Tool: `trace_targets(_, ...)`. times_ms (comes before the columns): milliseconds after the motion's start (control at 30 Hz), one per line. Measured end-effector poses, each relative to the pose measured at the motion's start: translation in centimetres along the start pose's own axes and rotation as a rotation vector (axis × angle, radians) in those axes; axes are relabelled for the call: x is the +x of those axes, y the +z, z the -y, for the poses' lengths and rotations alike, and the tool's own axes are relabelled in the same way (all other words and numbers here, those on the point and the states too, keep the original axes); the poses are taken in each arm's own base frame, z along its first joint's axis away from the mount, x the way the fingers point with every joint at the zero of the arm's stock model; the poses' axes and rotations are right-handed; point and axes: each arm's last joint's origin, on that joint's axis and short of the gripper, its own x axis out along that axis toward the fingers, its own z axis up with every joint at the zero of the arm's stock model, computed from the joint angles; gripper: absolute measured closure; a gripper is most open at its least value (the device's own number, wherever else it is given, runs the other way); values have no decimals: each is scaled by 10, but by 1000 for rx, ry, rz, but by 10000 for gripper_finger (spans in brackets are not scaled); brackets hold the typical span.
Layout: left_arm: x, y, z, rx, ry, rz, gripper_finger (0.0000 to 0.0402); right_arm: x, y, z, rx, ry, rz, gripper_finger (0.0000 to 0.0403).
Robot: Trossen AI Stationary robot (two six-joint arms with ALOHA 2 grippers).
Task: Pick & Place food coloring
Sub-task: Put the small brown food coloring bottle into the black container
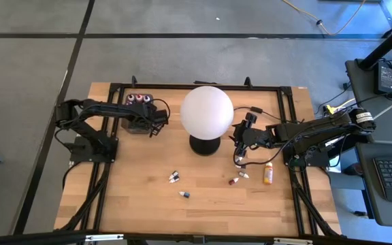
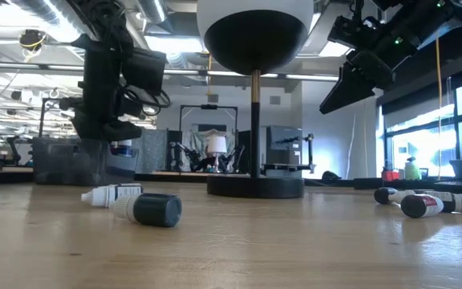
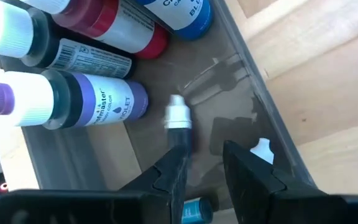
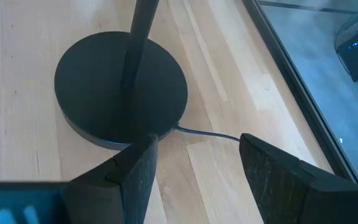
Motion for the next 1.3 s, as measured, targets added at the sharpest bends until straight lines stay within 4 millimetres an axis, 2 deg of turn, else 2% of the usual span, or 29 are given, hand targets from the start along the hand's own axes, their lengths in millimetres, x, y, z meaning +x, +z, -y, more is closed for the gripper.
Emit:
trace_targets(167,-7,1,-2,35,25,-3,307,0,0,0,-1,0,0,173)
trace_targets(333,-41,9,-3,41,82,189,306,0,0,0,-1,0,0,173)
trace_targets(500,-76,4,9,142,-15,316,302,0,-1,0,-3,0,-5,173)
trace_targets(633,-91,-18,25,205,-103,376,305,0,-2,0,-12,-1,-21,173)
trace_targets(833,-109,-70,55,319,-314,479,304,0,-3,0,-14,-1,-25,173)
trace_targets(1067,-132,-124,84,328,-669,639,294,0,-2,0,-6,-1,-17,173)
trace_targets(1167,-132,-142,91,315,-760,693,279,0,-2,0,-6,0,-17,173)
trace_targets(1300,-122,-159,98,295,-771,727,246,0,-2,0,-5,0,-15,173)
